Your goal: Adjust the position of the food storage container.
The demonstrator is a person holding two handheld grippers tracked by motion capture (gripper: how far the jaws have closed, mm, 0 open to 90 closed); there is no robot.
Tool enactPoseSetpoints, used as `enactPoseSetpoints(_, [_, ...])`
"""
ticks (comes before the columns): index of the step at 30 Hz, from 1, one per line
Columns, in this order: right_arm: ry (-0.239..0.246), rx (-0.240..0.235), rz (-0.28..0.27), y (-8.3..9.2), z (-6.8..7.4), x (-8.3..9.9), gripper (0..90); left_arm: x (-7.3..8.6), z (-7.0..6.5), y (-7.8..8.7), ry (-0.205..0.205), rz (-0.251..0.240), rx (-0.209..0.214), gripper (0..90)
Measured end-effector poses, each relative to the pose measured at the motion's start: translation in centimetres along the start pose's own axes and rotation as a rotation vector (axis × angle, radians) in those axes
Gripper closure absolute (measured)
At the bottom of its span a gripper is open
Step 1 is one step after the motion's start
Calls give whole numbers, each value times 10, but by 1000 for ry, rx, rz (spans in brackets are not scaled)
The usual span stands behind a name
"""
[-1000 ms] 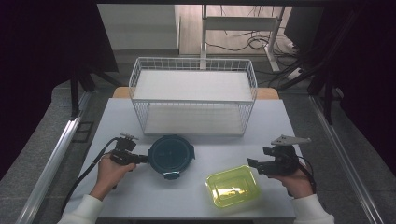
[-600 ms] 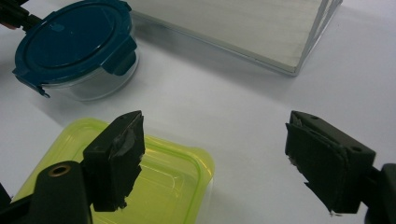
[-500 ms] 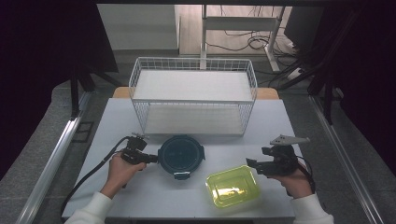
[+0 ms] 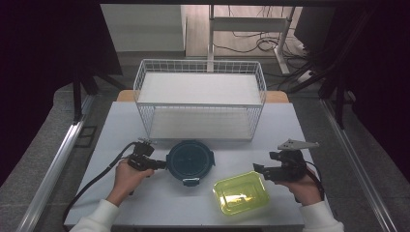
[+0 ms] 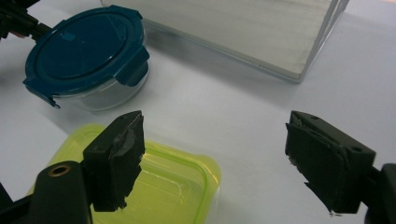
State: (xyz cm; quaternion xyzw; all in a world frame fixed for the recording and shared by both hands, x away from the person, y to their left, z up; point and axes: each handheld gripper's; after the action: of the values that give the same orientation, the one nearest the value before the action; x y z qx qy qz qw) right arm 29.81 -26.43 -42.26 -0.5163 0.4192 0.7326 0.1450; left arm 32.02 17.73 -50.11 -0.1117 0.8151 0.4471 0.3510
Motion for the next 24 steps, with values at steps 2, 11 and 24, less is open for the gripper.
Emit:
enactPoseSetpoints(2, [-13, -7, -7, -1, 2, -2, 200, 1, -1, -1, 3, -6, 1, 900])
enactPoseSetpoints(11, [-23, -19, -36, -7, 8, -10, 198, 0, -2, -3, 7, -7, 16, 900])
enactPoseSetpoints(24, [-96, -59, -110, 0, 14, -15, 188, -9, 0, 46, -8, -235, 18, 821])
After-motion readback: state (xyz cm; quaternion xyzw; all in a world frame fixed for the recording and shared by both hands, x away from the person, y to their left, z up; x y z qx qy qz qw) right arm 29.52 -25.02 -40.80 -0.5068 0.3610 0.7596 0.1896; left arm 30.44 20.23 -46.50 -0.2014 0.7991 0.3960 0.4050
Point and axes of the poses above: each handheld gripper's, and its own axes: y roughly backward along the jaws, x roughly out of its underside, z roughly to its left, and after that the axes turned 14 degrees about -z, right-handed
